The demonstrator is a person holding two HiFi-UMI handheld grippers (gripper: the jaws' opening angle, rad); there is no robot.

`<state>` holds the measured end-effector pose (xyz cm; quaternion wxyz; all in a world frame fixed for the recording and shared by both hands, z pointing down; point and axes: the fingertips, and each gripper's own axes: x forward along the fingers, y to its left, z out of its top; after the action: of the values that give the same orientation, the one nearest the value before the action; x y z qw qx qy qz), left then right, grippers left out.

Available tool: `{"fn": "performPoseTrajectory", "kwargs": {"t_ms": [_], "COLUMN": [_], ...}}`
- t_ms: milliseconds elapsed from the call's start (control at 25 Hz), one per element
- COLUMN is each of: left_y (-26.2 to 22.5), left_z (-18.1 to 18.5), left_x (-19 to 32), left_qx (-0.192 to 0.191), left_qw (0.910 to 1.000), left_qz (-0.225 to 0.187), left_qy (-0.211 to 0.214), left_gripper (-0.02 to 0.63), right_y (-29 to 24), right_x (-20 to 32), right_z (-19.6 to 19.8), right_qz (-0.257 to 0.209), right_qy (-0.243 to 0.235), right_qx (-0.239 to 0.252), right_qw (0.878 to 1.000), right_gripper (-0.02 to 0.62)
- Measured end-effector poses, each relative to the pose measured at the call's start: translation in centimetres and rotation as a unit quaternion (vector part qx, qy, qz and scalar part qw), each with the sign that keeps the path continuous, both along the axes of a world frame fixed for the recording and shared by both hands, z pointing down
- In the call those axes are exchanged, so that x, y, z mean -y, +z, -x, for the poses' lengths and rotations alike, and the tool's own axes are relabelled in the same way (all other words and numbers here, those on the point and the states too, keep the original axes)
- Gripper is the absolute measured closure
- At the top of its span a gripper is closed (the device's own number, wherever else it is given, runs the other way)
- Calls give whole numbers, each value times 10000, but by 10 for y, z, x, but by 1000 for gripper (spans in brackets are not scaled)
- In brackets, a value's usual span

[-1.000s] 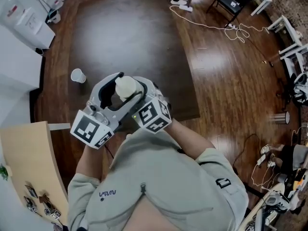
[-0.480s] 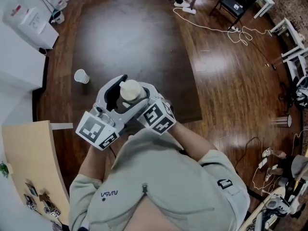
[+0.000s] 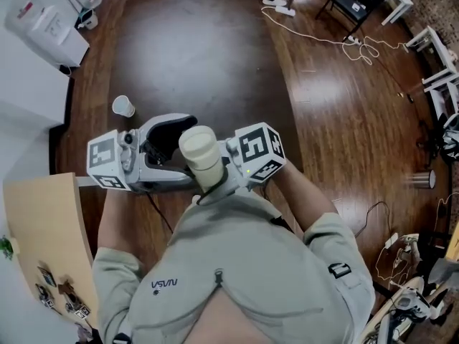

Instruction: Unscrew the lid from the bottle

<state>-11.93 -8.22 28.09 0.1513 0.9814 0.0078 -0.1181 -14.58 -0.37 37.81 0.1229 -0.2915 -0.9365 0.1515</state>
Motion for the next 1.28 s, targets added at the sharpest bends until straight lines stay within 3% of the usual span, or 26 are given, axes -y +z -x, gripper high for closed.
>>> {"fn": "performPoseTrajectory", "kwargs": {"t_ms": [120,200,400,480,560,720,800,880,960,1000,1120,1200,1280], "left_y": [-4,-6,-3,-1,0,2,5,7,10,12,19,23,27], "left_z": [-3,-7,-18,-17,-17,-21,-22,-21,-18,-16,-11,-11,-12], "left_x": [-10,-16,-30,-28,-25,-18,-11,2,19,27,47,54,57], "left_qx": [-120,-129,-107,-153,-149,115,307,530,736,850,1316,1536,1566], "left_qw": [9979,9963,9923,9926,9940,9973,9985,9971,9892,9817,9424,9143,8993], "left_qz": [26,-56,-99,-44,-49,-244,-329,-463,-619,-680,-867,-954,-935], "left_qy": [631,845,1229,1205,1084,685,326,-283,-1106,-1561,-2951,-3625,-3975], "left_gripper": [183,184,242,304,309,299,299,301,301,301,301,301,302], "right_y": [-6,-7,-4,-2,0,10,19,29,39,43,52,55,59], "right_x": [-22,-31,-37,-37,-36,-24,-7,19,52,69,116,135,143], "right_z": [-8,-10,-13,-12,-12,-9,-2,9,19,22,23,19,15], "right_qz": [419,626,760,742,705,331,-91,-634,-1244,-1542,-2302,-2629,-2736], "right_qy": [-851,-1170,-1325,-1348,-1335,-937,-389,460,1506,2054,3576,4238,4553], "right_qx": [-31,-80,-193,-238,-270,-385,-481,-561,-663,-735,-971,-1061,-1083], "right_qw": [9955,9911,9881,9878,9882,9943,9980,9953,9785,9636,8998,8602,8403], "right_gripper": [298,298,297,298,298,298,298,298,298,297,298,298,298]}}
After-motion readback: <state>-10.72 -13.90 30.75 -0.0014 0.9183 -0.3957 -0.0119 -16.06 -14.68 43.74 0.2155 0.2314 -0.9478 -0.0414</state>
